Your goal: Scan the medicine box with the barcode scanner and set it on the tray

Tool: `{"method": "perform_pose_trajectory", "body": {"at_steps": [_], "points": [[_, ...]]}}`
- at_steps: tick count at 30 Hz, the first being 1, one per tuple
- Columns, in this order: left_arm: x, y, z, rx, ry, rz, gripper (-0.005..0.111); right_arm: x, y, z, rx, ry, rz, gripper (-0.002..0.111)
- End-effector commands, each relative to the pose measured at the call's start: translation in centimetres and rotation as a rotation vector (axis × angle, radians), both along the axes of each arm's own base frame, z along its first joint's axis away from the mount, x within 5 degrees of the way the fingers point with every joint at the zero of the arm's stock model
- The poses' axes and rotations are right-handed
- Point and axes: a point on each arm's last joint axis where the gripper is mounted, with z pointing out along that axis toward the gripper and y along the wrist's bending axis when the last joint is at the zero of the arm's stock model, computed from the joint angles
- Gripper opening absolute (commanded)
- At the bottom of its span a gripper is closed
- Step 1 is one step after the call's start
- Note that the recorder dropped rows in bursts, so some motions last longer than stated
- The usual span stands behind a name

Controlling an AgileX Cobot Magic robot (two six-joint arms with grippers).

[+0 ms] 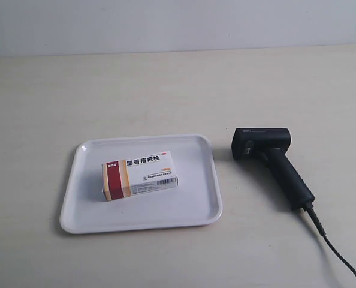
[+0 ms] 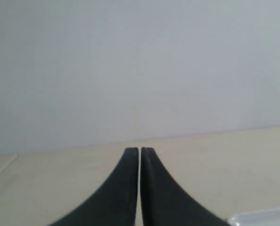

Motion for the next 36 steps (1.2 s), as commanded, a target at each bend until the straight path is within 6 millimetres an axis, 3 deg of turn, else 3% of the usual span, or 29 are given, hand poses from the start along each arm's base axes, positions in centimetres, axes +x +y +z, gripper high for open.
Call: {"method": "perform_pose_trajectory", "body": {"at_steps": [1, 10, 36], "points": [[0.0, -0.1, -1.0, -0.045, 0.105, -0.015, 0.004, 0.0, 0.0, -0.1, -0.001, -0.001, 0.000, 0.000], [-0.2, 0.3, -2.2, -0.094, 0.237, 0.042, 0.004, 0.0, 0.0, -0.1, -0.001, -0.001, 0.000, 0.000], [-0.2, 0.4, -2.6, -0.048, 0.273, 0.050, 0.004, 0.0, 0.0, -0.1, -0.001, -0.001, 0.000, 0.000]]}}
